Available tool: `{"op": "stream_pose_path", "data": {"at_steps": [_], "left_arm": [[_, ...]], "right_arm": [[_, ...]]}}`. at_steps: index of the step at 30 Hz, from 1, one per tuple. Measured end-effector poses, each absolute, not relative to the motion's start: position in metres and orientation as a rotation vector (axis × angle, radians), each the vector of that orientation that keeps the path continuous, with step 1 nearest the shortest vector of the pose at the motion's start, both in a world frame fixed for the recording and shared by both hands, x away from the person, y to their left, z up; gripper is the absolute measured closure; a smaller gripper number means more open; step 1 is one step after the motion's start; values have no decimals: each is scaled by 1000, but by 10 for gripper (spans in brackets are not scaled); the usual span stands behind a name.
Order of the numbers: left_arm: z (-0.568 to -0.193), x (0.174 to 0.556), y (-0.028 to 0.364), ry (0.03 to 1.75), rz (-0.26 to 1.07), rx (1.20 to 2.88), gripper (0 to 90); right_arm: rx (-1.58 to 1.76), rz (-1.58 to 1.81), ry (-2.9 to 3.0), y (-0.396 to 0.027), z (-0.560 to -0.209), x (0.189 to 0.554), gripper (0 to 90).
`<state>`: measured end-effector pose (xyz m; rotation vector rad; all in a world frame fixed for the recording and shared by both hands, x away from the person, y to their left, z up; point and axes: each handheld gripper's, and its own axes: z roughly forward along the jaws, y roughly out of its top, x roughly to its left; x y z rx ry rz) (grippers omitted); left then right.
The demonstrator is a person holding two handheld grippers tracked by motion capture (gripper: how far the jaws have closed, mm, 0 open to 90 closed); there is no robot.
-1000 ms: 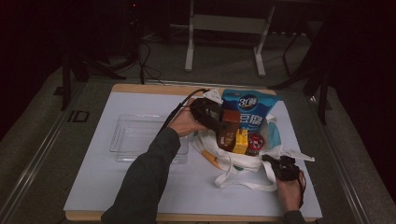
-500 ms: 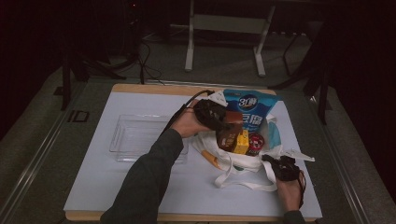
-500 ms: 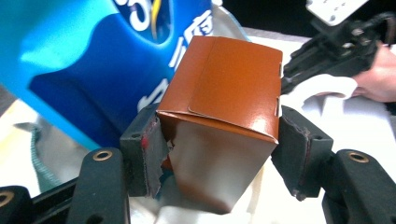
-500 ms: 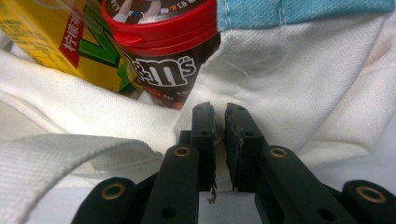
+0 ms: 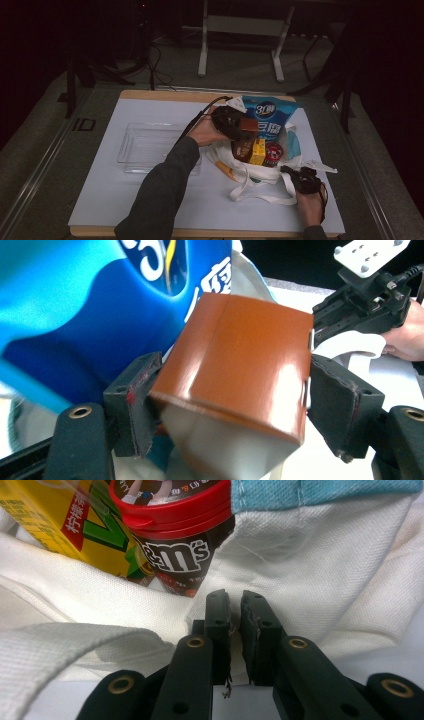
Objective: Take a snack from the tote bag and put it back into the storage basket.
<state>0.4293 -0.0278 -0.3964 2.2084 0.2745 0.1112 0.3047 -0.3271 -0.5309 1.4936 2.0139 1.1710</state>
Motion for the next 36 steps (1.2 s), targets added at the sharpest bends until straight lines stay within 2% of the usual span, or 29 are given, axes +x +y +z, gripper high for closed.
{"op": "stream_pose_path", "data": {"at_steps": [7, 14, 30, 36], "left_arm": [[-401, 427, -32, 251, 71, 2187, 331], [-410, 427, -30, 251, 22, 2159, 333], [-423, 421, -30, 275, 89, 2045, 330], [-427, 425, -31, 303, 48, 1984, 323]], "right_arm": [[1497, 1176, 2014, -327, -531, 305, 823], [1495, 1176, 2012, -327, -531, 304, 822], [1495, 1188, 2011, -328, -532, 304, 819], [1493, 1191, 2012, -329, -532, 305, 819]]}}
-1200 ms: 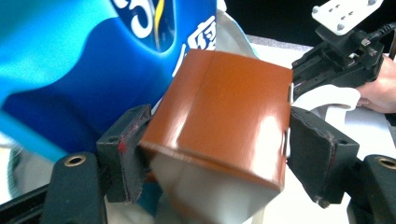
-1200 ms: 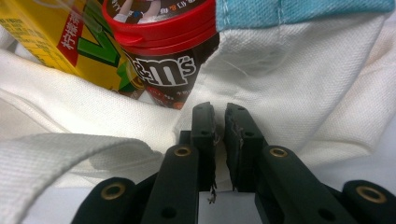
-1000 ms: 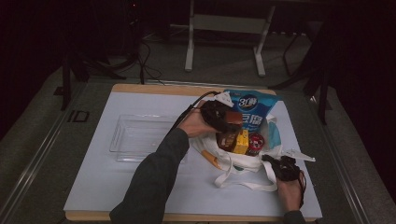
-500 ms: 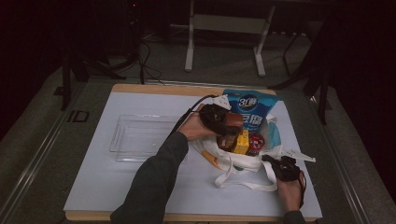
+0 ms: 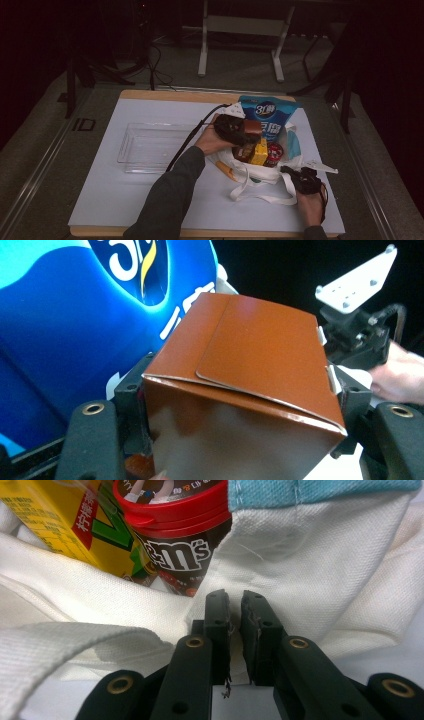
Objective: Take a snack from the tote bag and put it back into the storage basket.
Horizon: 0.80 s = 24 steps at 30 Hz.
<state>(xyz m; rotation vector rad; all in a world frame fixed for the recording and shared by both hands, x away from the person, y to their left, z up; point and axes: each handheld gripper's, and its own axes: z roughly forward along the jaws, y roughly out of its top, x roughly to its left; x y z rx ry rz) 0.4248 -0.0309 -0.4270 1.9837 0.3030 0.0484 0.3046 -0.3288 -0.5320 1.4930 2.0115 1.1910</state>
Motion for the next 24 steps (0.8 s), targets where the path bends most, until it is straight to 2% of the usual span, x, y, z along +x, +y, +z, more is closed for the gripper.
{"op": "stream_pose_path", "data": {"at_steps": [7, 14, 24], "left_arm": [[-430, 427, -32, 288, -8, 1953, 350], [-427, 421, -35, 249, 25, 1980, 402], [-421, 419, -31, 274, 41, 1952, 408]], "right_arm": [[1494, 1194, 2013, -329, -532, 305, 819], [1496, 1196, 2013, -329, -532, 305, 819], [1497, 1209, 2011, -330, -533, 305, 818]]}}
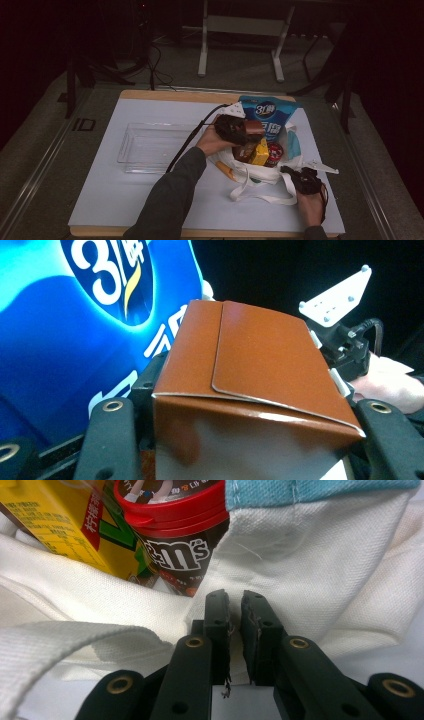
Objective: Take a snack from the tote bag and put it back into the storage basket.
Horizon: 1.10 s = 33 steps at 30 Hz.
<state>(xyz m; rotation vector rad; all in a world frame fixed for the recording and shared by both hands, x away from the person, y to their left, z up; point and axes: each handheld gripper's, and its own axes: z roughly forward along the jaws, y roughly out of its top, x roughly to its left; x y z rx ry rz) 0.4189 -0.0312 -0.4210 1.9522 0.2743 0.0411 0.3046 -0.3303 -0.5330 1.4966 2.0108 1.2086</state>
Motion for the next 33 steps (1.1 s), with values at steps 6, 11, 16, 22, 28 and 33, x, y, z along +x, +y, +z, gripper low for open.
{"op": "stream_pose_path", "data": {"at_steps": [6, 11, 16, 22, 28, 33], "left_arm": [[-422, 417, -33, 293, 44, 1919, 400], [-422, 416, -32, 294, 49, 1912, 397], [-415, 413, -30, 273, 81, 1931, 409], [-408, 411, -23, 283, 122, 1952, 418], [-401, 408, -18, 297, 157, 1959, 428], [-394, 406, -14, 293, 175, 1957, 433]], "right_arm": [[1496, 1209, 2009, -330, -533, 304, 818], [1495, 1212, 2011, -331, -533, 305, 817], [1495, 1213, 2010, -331, -533, 304, 817], [1494, 1212, 2009, -331, -533, 304, 816], [1494, 1211, 2007, -330, -534, 304, 816], [1497, 1215, 2007, -331, -534, 304, 815]]}}
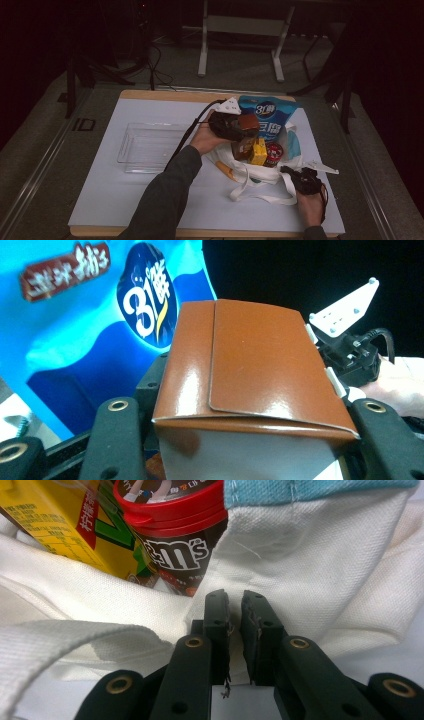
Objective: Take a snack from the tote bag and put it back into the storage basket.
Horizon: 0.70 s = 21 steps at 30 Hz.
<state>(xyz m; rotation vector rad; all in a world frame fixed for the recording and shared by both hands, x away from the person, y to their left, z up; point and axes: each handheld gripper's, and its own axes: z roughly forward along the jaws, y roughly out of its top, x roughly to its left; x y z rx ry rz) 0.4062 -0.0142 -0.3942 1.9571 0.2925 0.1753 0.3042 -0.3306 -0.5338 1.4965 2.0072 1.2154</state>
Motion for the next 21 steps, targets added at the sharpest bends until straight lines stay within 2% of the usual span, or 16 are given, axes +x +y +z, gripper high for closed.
{"op": "stream_pose_path", "data": {"at_steps": [8, 21], "left_arm": [[-381, 404, -2, 302, 165, 1901, 436], [-354, 397, 10, 275, 183, 1900, 437]], "right_arm": [[1498, 1216, 2009, -331, -534, 304, 815], [1495, 1221, 2006, -331, -535, 304, 815]]}}
